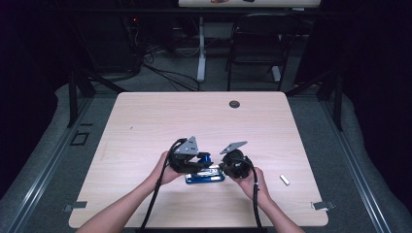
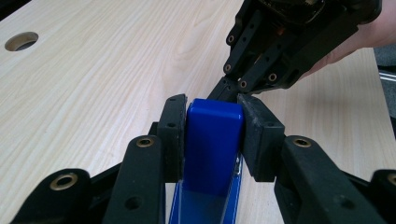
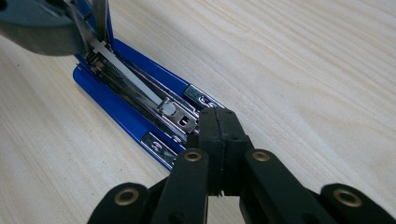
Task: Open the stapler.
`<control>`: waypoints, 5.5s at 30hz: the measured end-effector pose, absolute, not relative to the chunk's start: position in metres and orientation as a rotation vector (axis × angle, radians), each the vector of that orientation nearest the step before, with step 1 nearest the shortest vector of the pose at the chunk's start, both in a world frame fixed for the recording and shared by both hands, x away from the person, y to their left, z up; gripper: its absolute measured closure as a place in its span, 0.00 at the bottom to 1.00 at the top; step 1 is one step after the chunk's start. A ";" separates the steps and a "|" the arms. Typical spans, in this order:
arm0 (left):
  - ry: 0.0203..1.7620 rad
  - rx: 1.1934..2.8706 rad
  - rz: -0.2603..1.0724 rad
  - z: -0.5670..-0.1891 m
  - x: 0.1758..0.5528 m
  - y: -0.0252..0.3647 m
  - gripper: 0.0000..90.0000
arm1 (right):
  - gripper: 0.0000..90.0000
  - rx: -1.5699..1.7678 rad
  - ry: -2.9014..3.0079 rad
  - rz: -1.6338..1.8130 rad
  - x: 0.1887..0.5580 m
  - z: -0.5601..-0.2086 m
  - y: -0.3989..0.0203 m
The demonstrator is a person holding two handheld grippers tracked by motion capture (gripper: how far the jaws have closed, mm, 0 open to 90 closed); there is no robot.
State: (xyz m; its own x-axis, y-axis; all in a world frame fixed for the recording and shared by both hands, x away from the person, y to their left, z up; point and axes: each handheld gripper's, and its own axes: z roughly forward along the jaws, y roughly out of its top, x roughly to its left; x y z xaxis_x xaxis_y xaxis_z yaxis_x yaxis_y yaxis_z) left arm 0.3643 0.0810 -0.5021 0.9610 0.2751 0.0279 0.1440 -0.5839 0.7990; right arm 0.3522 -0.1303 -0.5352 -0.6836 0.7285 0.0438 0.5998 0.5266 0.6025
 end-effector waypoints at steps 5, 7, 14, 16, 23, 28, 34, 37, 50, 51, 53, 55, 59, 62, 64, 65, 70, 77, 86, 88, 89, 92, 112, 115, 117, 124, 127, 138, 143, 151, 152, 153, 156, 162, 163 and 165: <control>0.287 2.211 0.184 -0.500 0.365 0.085 0.72 | 1.00 1.119 2.550 0.883 0.353 -0.535 -0.130; 0.284 2.214 0.187 -0.499 0.364 0.085 0.72 | 1.00 1.114 2.548 0.887 0.353 -0.535 -0.129; 0.287 2.221 0.182 -0.497 0.364 0.089 0.72 | 1.00 1.100 2.557 0.850 0.353 -0.534 -0.127; 0.284 2.225 0.185 -0.496 0.364 0.091 0.72 | 1.00 1.088 2.567 0.836 0.353 -0.533 -0.127; 0.290 2.226 0.190 -0.494 0.362 0.095 0.72 | 1.00 1.077 2.593 0.802 0.356 -0.533 -0.124; 0.299 2.225 0.189 -0.493 0.361 0.101 0.72 | 1.00 1.068 2.613 0.760 0.358 -0.532 -0.122; 0.307 2.231 0.187 -0.491 0.360 0.106 0.72 | 1.00 1.063 2.633 0.747 0.360 -0.532 -0.120; 0.315 2.230 0.186 -0.491 0.359 0.109 0.73 | 1.00 1.059 2.646 0.726 0.361 -0.532 -0.119; 0.340 2.243 0.173 -0.488 0.358 0.122 0.73 | 1.00 1.035 2.718 0.606 0.364 -0.525 -0.118; 0.342 2.246 0.170 -0.488 0.358 0.123 0.73 | 1.00 1.042 2.718 0.612 0.364 -0.526 -0.117; 0.341 2.251 0.169 -0.488 0.358 0.125 0.73 | 1.00 1.033 2.714 0.612 0.364 -0.526 -0.117; 0.354 2.252 0.163 -0.488 0.358 0.129 0.73 | 1.00 1.027 2.680 0.663 0.365 -0.529 -0.116; 0.363 2.259 0.150 -0.488 0.358 0.135 0.72 | 1.00 1.026 2.683 0.663 0.365 -0.529 -0.116; 0.369 2.260 0.143 -0.488 0.358 0.138 0.72 | 1.00 1.023 2.712 0.612 0.365 -0.526 -0.117; 0.376 2.263 0.138 -0.488 0.358 0.139 0.72 | 1.00 1.023 2.712 0.612 0.365 -0.526 -0.117; 0.377 2.269 0.133 -0.488 0.358 0.140 0.72 | 1.00 1.019 2.714 0.616 0.365 -0.527 -0.117; 0.393 2.281 0.116 -0.490 0.358 0.147 0.72 | 1.00 1.016 2.715 0.612 0.365 -0.526 -0.116; 0.400 2.317 0.100 -0.494 0.358 0.159 0.71 | 1.00 1.017 2.686 0.653 0.365 -0.529 -0.115; 0.404 2.329 0.087 -0.495 0.358 0.161 0.72 | 1.00 1.013 2.688 0.645 0.364 -0.529 -0.115; 0.409 2.331 0.089 -0.495 0.358 0.162 0.72 | 1.00 1.014 2.685 0.651 0.364 -0.529 -0.115; 0.413 2.338 0.080 -0.497 0.358 0.164 0.72 | 1.00 1.014 2.685 0.651 0.364 -0.529 -0.115; 0.419 2.349 0.069 -0.498 0.358 0.167 0.72 | 1.00 1.010 2.688 0.648 0.364 -0.529 -0.115; 0.421 2.551 0.059 -0.522 0.362 0.180 0.70 | 1.00 1.009 2.692 0.642 0.365 -0.529 -0.115; 0.444 2.568 0.035 -0.530 0.364 0.182 0.70 | 1.00 1.016 2.694 0.647 0.366 -0.529 -0.115; 0.449 2.569 0.033 -0.531 0.364 0.182 0.70 | 1.00 1.019 2.709 0.632 0.366 -0.528 -0.115; 0.465 2.591 0.022 -0.540 0.367 0.183 0.70 | 1.00 1.029 2.698 0.662 0.366 -0.527 -0.113; 0.465 2.588 0.019 -0.541 0.368 0.184 0.70 | 0.96 1.015 2.718 0.694 0.366 -0.523 -0.107; 0.455 2.588 0.016 -0.544 0.373 0.182 0.70 | 1.00 0.914 2.703 0.867 0.355 -0.515 -0.082; 0.450 2.593 0.023 -0.544 0.376 0.178 0.70 | 1.00 0.861 2.723 0.903 0.354 -0.519 -0.061; 0.429 2.587 0.035 -0.542 0.375 0.179 0.70 | 1.00 0.890 2.775 0.906 0.364 -0.534 -0.043; 0.428 2.584 0.032 -0.542 0.375 0.179 0.70 | 1.00 0.890 2.775 0.906 0.364 -0.534 -0.043; 0.426 2.584 0.037 -0.541 0.375 0.179 0.70 | 1.00 0.910 2.763 0.924 0.364 -0.535 -0.043; 0.415 2.580 0.057 -0.539 0.374 0.179 0.70 | 1.00 0.905 2.768 0.932 0.365 -0.535 -0.045; 0.418 2.591 0.062 -0.539 0.373 0.178 0.70 | 1.00 0.944 2.772 0.954 0.366 -0.536 -0.047; 0.420 2.591 0.058 -0.539 0.374 0.178 0.70 | 1.00 0.951 2.766 0.978 0.367 -0.536 -0.048; 0.423 2.593 0.056 -0.540 0.374 0.178 0.70 | 1.00 0.941 2.756 1.003 0.365 -0.536 -0.046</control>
